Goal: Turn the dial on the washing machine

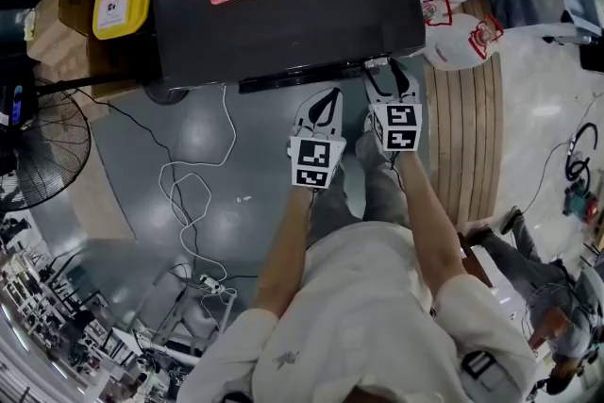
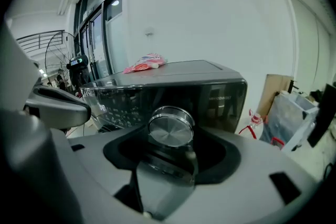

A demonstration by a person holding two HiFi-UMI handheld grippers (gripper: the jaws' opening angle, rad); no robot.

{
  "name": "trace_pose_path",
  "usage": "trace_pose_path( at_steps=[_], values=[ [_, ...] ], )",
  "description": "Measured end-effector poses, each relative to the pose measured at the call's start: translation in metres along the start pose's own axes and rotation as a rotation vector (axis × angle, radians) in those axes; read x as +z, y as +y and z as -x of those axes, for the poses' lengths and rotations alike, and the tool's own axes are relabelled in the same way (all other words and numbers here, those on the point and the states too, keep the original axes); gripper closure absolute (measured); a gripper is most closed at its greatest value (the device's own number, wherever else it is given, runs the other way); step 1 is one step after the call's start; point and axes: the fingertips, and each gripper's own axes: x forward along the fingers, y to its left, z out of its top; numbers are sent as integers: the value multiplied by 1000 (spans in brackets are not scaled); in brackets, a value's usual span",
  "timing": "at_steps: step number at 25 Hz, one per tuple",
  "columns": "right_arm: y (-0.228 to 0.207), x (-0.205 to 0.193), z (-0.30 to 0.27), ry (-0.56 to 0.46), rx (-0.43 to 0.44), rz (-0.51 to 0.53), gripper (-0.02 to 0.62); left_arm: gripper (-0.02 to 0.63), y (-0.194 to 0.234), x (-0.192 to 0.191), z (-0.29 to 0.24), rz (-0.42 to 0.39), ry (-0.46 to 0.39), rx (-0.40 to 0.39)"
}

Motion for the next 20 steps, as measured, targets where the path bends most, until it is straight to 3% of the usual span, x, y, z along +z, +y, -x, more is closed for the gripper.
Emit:
trace_pose_path(
  at_steps=[14,20],
  values=[
    [-1,2,0,-21,146,-293,322,594,1,1,-3,-2,0,-16],
    [-2,3,-1,-30,179,-362,322,594,1,-1,-2,3,-1,-14]
  ],
)
